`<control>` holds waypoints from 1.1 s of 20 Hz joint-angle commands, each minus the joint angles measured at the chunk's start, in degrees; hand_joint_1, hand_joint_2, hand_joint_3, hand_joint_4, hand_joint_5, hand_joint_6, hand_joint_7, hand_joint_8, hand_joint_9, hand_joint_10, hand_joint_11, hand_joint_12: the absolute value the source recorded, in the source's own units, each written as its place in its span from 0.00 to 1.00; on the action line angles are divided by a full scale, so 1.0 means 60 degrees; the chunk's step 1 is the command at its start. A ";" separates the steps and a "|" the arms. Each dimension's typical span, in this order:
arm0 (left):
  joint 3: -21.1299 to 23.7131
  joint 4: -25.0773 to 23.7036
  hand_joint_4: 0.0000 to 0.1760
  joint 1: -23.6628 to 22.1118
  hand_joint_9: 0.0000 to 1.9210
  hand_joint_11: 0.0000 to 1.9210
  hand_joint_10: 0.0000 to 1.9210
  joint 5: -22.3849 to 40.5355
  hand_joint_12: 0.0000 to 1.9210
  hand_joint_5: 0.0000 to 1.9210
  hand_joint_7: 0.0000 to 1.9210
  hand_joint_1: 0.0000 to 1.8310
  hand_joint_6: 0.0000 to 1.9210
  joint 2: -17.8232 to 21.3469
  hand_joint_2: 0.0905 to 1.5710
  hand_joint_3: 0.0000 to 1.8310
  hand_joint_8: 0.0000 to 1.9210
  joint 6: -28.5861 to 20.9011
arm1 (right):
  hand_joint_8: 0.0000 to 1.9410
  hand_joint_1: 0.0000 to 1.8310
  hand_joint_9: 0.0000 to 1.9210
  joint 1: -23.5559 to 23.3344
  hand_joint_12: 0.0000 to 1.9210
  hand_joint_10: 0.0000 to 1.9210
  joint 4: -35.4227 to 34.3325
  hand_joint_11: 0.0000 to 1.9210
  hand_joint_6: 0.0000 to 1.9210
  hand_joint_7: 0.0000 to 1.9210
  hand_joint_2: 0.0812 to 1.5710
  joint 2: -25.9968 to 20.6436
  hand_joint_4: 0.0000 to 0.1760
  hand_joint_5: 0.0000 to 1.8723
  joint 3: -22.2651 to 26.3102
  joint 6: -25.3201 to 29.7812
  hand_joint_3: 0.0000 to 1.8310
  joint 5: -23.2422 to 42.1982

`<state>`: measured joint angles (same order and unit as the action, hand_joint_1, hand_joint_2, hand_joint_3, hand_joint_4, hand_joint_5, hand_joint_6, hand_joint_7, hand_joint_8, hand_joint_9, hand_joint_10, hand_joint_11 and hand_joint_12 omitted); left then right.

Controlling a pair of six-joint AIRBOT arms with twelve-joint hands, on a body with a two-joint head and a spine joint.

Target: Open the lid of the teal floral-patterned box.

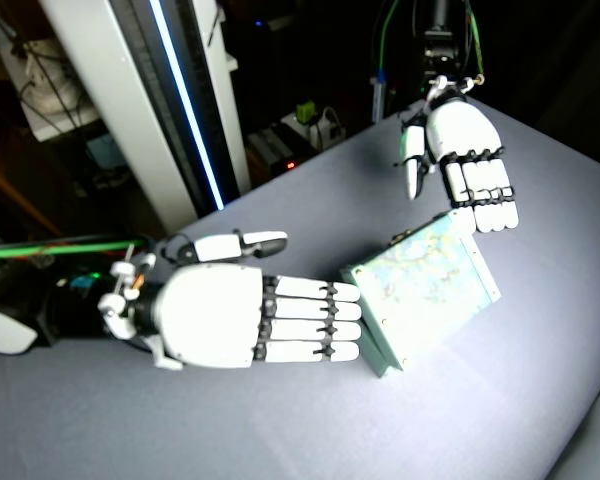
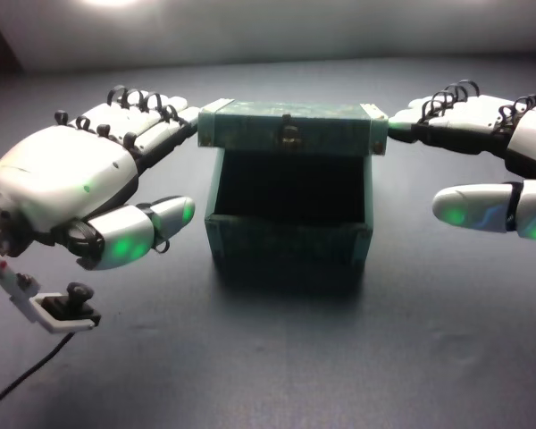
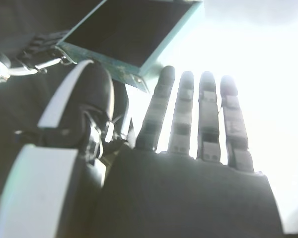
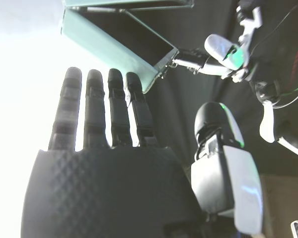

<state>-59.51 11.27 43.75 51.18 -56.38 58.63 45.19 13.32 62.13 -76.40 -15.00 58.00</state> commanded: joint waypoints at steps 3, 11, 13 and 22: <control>-0.0032 -0.0602 0.00 -0.0139 0.02 0.06 0.01 0.1835 0.03 0.00 0.00 0.00 0.00 -0.0232 0.96 0.00 0.00 -0.0156 | 0.00 0.00 0.04 -0.0126 0.04 0.00 -0.0313 0.01 0.00 0.07 0.80 0.0134 0.01 0.09 -0.0057 0.0112 0.00 0.1934; -0.0328 -0.0679 0.00 -0.0641 0.03 0.05 0.01 0.1860 0.02 0.01 0.02 0.00 0.00 -0.0427 0.95 0.00 0.00 -0.0206 | 0.00 0.00 0.03 -0.0224 0.04 0.00 -0.0795 0.02 0.00 0.07 0.79 0.0373 0.06 0.08 -0.0346 0.0003 0.00 0.2107; -0.0429 -0.0702 0.00 -0.0761 0.03 0.05 0.00 0.1772 0.02 0.01 0.01 0.00 0.00 -0.0509 0.90 0.00 0.00 -0.0205 | 0.00 0.00 0.05 -0.0230 0.05 0.01 -0.0886 0.05 0.00 0.07 0.79 0.0428 0.00 0.09 -0.0446 0.0003 0.00 0.2091; -0.1119 -0.0498 0.00 -0.1278 0.03 0.04 0.00 0.1057 0.03 0.01 0.02 0.00 0.00 -0.0936 0.91 0.00 0.00 -0.0207 | 0.00 0.00 0.06 -0.0663 0.05 0.00 -0.0958 0.05 0.00 0.08 0.82 0.0888 0.00 0.10 -0.1097 0.0004 0.01 0.1270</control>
<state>-66.54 12.45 37.15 49.78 -61.54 58.02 42.28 7.18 67.05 -83.11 -15.49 57.58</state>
